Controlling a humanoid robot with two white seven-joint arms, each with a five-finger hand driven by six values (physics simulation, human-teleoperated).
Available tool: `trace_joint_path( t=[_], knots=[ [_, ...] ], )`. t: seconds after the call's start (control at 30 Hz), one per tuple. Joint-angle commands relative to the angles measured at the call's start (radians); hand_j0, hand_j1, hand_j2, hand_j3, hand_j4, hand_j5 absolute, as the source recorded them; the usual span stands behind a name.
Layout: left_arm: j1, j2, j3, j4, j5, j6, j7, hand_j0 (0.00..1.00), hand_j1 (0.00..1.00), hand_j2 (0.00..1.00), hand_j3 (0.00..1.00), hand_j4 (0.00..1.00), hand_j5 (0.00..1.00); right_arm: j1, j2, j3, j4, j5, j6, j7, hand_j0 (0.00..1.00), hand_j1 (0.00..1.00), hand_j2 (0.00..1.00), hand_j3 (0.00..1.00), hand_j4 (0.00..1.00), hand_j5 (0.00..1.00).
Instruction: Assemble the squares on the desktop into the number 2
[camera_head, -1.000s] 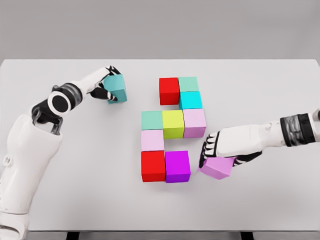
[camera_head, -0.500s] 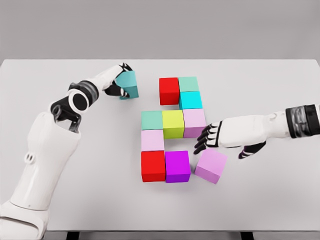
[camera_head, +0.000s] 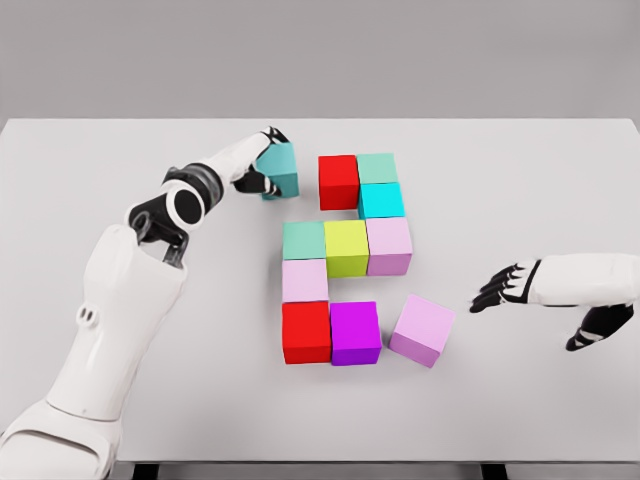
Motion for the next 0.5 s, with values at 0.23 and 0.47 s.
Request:
trace_joint_path(
  t=[0.23, 0.47],
  knots=[
    [-0.025, -0.029, -0.008, 0.066, -0.006, -0.006, 0.002, 0.37, 0.37, 0.37, 0.37, 0.37, 0.37, 0.002, 0.046, 0.049, 0.121, -0.008, 0.003, 0.0, 1.0, 1.0, 1.0, 1.0, 1.0, 1.0],
    [-0.023, -0.027, -0.028, 0.063, -0.006, -0.006, 0.002, 0.37, 0.37, 0.37, 0.37, 0.37, 0.37, 0.0, 0.117, 0.053, 0.161, -0.003, 0.003, 0.0, 1.0, 1.0, 1.0, 1.0, 1.0, 1.0]
  ],
)
